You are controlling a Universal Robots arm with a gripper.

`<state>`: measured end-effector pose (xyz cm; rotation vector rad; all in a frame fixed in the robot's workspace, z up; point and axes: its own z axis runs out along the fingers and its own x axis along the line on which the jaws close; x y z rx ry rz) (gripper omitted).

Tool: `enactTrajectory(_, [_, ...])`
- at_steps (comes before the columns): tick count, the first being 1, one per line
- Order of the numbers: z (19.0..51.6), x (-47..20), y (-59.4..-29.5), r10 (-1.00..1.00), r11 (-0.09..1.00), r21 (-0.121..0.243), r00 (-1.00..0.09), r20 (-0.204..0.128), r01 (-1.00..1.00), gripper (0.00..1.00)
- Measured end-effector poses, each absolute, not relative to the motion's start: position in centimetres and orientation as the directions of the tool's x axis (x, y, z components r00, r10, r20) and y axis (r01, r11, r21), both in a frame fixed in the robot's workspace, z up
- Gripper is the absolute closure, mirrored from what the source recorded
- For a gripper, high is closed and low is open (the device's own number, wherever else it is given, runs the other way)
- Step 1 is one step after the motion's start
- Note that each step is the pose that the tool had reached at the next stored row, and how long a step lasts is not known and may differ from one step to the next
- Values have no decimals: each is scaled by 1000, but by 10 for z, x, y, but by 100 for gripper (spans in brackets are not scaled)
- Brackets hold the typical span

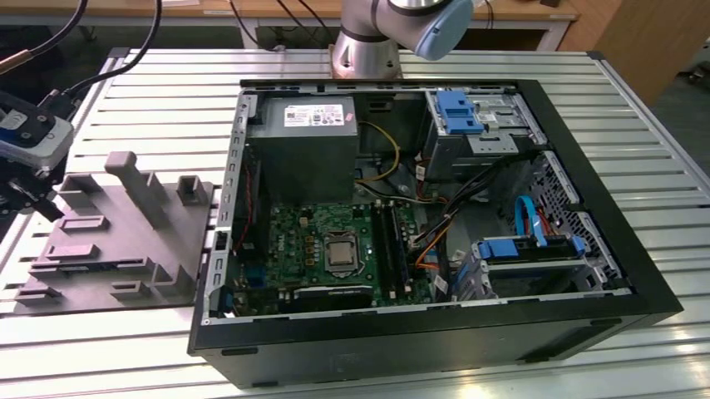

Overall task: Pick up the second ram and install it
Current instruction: 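Pick up the second ram and move it above second insertion slot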

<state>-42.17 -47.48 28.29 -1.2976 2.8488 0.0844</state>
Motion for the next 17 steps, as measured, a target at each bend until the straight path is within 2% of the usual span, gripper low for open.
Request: enactTrajectory(17, [277,-422,-475,-918,394,45,-395,-31,-918,90])
